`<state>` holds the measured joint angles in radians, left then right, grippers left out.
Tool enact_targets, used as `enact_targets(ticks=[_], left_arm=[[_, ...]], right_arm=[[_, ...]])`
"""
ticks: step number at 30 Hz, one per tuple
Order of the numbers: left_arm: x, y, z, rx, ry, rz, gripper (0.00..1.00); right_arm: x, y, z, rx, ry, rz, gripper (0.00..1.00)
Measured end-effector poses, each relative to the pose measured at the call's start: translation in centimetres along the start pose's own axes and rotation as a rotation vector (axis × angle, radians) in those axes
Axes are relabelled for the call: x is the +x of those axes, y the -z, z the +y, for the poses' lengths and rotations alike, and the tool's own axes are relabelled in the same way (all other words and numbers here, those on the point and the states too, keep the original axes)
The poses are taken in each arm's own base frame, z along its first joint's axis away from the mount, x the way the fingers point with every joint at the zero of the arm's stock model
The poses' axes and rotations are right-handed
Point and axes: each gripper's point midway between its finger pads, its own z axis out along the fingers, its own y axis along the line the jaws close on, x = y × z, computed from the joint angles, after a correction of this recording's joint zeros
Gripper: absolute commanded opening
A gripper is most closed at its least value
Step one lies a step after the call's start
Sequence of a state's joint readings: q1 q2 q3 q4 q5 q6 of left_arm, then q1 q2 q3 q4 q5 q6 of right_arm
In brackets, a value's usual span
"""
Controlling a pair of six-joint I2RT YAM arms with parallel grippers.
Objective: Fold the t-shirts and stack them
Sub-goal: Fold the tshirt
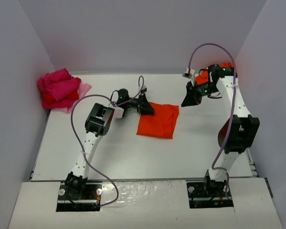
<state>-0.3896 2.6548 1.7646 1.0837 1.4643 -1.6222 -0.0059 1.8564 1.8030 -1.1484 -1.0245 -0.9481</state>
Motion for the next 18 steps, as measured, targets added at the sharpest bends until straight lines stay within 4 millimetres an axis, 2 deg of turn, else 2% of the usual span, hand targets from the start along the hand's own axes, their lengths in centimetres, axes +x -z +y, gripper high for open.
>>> enact_targets(ticks=[2, 4, 9, 14, 16, 18], left_arm=[[-0.1, 0.3, 0.7, 0.001, 0.03, -0.005, 0.24], [-0.3, 0.3, 0.5, 0.004, 0.03, -0.006, 0.21], [-0.6, 0.2, -0.2, 0.011, -0.007, 0.0, 0.2], [-0.7, 0.1, -0.5, 0.012, -0.024, 0.0, 0.4], [-0.6, 0.2, -1.3, 0.016, -0.035, 0.007, 0.45], [-0.6, 0.2, -3.1, 0.02, -0.058, 0.013, 0.49]], right_arm=[[-0.7, 1.1, 0.8, 0.03, 0.029, -0.013, 0.0], [-1.2, 1.9, 1.5, 0.055, 0.055, -0.022, 0.0], [-1.7, 2.8, 2.2, 0.08, 0.072, -0.033, 0.0], [-1.6, 2.8, 2.2, 0.084, 0.06, -0.03, 0.0], [-1.6, 2.8, 2.2, 0.084, 0.057, -0.03, 0.0], [-1.6, 2.9, 2.2, 0.085, 0.052, -0.03, 0.0]])
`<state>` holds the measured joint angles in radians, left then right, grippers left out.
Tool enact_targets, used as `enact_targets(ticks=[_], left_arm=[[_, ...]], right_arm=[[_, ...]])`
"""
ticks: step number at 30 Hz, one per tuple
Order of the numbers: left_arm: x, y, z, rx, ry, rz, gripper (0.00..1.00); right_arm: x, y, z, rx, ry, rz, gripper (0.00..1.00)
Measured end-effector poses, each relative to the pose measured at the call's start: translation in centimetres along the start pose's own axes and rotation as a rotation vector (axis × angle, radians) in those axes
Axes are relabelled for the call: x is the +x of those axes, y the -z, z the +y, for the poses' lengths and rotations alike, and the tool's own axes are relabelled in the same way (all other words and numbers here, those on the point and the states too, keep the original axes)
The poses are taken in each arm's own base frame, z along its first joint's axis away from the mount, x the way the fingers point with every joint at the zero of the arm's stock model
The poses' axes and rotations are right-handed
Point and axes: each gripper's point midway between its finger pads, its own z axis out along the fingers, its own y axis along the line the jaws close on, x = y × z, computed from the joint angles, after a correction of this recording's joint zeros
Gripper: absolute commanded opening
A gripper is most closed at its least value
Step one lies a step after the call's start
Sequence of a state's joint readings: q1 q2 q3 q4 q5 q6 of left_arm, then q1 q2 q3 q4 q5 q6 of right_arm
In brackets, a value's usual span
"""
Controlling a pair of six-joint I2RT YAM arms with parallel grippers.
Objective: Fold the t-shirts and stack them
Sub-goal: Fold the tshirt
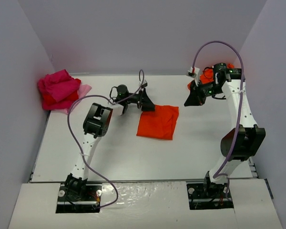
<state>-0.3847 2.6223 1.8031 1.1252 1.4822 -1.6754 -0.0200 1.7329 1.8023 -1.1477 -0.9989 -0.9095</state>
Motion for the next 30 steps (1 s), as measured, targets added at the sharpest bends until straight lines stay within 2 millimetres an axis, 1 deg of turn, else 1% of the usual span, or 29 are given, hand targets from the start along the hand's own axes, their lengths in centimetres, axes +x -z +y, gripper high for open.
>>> enact_targets(ticks=[2, 4, 5, 6, 8, 10, 13, 15, 16, 17, 18, 19, 20, 21, 22, 24, 25, 27, 29, 30], left_arm=[[-0.1, 0.1, -3.0, 0.001, -0.065, -0.003, 0.49], [0.3, 0.4, -6.8, 0.002, -0.143, -0.005, 0.52], [0.4, 0.7, -8.4, 0.003, -0.185, -0.008, 0.52], [0.6, 1.1, -9.9, 0.005, -0.228, -0.012, 0.53], [0.2, 2.4, -11.9, 0.004, -0.301, -0.038, 0.53], [-0.6, 3.9, -12.3, 0.001, -0.337, -0.065, 0.53], [-1.9, 6.1, -11.4, -0.005, -0.301, -0.111, 0.52], [-2.3, 7.2, -11.3, -0.007, -0.262, -0.132, 0.53], [-2.5, 7.6, -11.5, -0.007, -0.248, -0.138, 0.53], [-2.7, 7.6, -12.3, -0.004, -0.254, -0.134, 0.56], [-3.1, 7.5, -13.9, 0.002, -0.285, -0.13, 0.6], [-3.5, 7.3, -15.5, 0.009, -0.318, -0.126, 0.64], [-3.8, 7.2, -17.7, 0.014, -0.362, -0.118, 0.69], [-4.0, 7.1, -20.2, 0.017, -0.416, -0.11, 0.71], [-4.2, 7.0, -23.2, 0.019, -0.499, -0.109, 0.78], [-3.9, 7.3, -29.8, 0.014, -0.659, -0.127, 0.96], [-3.2, 7.6, -33.2, 0.003, -0.733, -0.14, 0.97], [-1.6, 9.6, -40.2, -0.037, -0.936, -0.202, 0.97], [0.5, 12.2, -45.9, -0.095, -1.114, -0.291, 0.97], [1.4, 13.8, -48.2, -0.136, -1.191, -0.345, 0.97]], right_arm=[[0.0, 0.0, 0.0, 0.002, -0.004, -0.001, 0.0], [-0.1, 0.1, -0.1, 0.008, -0.013, -0.003, 0.01], [-0.1, 0.2, -0.1, 0.013, -0.014, -0.004, 0.01], [-0.2, 0.3, -0.2, 0.02, -0.013, -0.006, 0.01], [-0.4, 0.6, -0.2, 0.037, -0.012, -0.009, 0.01], [-0.7, 0.9, -0.2, 0.058, -0.009, -0.015, 0.01], [-1.4, 1.4, -0.1, 0.082, -0.011, -0.025, 0.02], [-1.8, 1.7, -0.2, 0.098, -0.008, -0.032, 0.02], [-2.0, 1.8, -0.2, 0.105, -0.007, -0.036, 0.02], [-2.2, 2.0, -0.2, 0.111, -0.008, -0.039, 0.03], [-2.5, 2.1, -0.2, 0.117, -0.007, -0.045, 0.03], [-2.8, 2.3, -0.2, 0.123, -0.005, -0.051, 0.03], [-3.2, 2.5, -0.2, 0.131, -0.004, -0.057, 0.03], [-3.6, 2.8, -0.2, 0.14, -0.003, -0.063, 0.04], [-4.1, 3.1, -0.2, 0.151, 0.004, -0.072, 0.04], [-5.1, 3.7, -0.1, 0.171, 0.023, -0.091, 0.05], [-5.6, 4.1, 0.0, 0.182, 0.032, -0.099, 0.05], [-6.2, 4.6, 0.2, 0.202, 0.045, -0.109, 0.05], [-6.6, 5.1, 0.5, 0.214, 0.051, -0.118, 0.05], [-6.7, 5.2, 0.7, 0.218, 0.053, -0.121, 0.05]])
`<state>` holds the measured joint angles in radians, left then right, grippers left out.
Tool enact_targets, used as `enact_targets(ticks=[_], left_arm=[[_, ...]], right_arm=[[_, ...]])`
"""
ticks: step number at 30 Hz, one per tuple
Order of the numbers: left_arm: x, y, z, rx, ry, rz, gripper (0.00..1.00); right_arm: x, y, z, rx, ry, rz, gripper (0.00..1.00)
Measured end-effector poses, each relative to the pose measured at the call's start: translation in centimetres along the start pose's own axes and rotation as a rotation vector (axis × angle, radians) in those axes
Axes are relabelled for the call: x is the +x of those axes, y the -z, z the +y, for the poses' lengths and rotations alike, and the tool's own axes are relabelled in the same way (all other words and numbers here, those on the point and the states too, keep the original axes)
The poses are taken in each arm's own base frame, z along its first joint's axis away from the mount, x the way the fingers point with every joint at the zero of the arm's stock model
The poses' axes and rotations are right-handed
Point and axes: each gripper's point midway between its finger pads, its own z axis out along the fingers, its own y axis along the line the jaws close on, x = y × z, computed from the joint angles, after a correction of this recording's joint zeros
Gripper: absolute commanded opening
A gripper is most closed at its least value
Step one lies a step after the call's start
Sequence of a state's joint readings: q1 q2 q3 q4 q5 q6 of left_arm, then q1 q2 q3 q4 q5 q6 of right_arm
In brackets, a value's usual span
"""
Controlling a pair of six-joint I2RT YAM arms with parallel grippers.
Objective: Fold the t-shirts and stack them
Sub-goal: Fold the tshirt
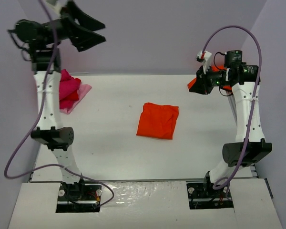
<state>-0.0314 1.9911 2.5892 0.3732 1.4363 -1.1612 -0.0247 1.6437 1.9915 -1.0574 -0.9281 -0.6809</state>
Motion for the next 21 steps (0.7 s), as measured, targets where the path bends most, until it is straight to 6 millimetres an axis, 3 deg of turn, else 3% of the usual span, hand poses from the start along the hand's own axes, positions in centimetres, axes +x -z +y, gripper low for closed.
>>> enact_targets(ticks=[2, 3, 5, 7, 9, 12, 14, 16, 18, 21], left_arm=[[-3.2, 2.9, -1.6, -0.124, -0.111, -0.059, 0.97], [-4.6, 4.3, -1.0, -0.223, -0.144, -0.109, 0.97], [-6.6, 6.6, 1.2, -0.47, -0.221, -0.207, 0.97], [-5.5, 8.2, 4.3, -0.717, -0.244, -0.218, 0.97], [-1.4, 8.9, 7.4, -0.878, -0.245, -0.128, 0.97], [7.5, 9.8, 11.8, -1.064, -0.184, 0.117, 0.97], [13.2, 10.5, 14.0, -1.154, -0.14, 0.282, 0.86], [19.5, 11.5, 14.9, -1.204, -0.071, 0.456, 0.64], [24.8, 11.8, 14.7, -1.19, 0.017, 0.587, 0.63], [31.2, 12.1, 13.7, -1.142, 0.158, 0.717, 0.63]], right_arm=[[-0.1, 0.2, 0.2, 0.005, 0.002, -0.003, 0.05], [0.0, 0.3, 0.3, 0.008, 0.002, -0.002, 0.05], [0.4, 0.2, 0.4, 0.009, -0.004, 0.004, 0.05], [1.2, 0.0, 0.6, 0.008, -0.017, 0.016, 0.05], [1.9, -0.1, 0.7, 0.008, -0.032, 0.029, 0.05], [2.4, -0.4, 0.7, 0.01, -0.046, 0.039, 0.05], [2.7, -0.5, 0.5, 0.013, -0.051, 0.041, 0.08], [2.9, -0.7, 0.4, 0.017, -0.056, 0.044, 0.14], [3.1, -0.7, 0.0, 0.033, -0.064, 0.049, 0.15], [3.4, -0.6, -0.5, 0.067, -0.075, 0.057, 0.16]])
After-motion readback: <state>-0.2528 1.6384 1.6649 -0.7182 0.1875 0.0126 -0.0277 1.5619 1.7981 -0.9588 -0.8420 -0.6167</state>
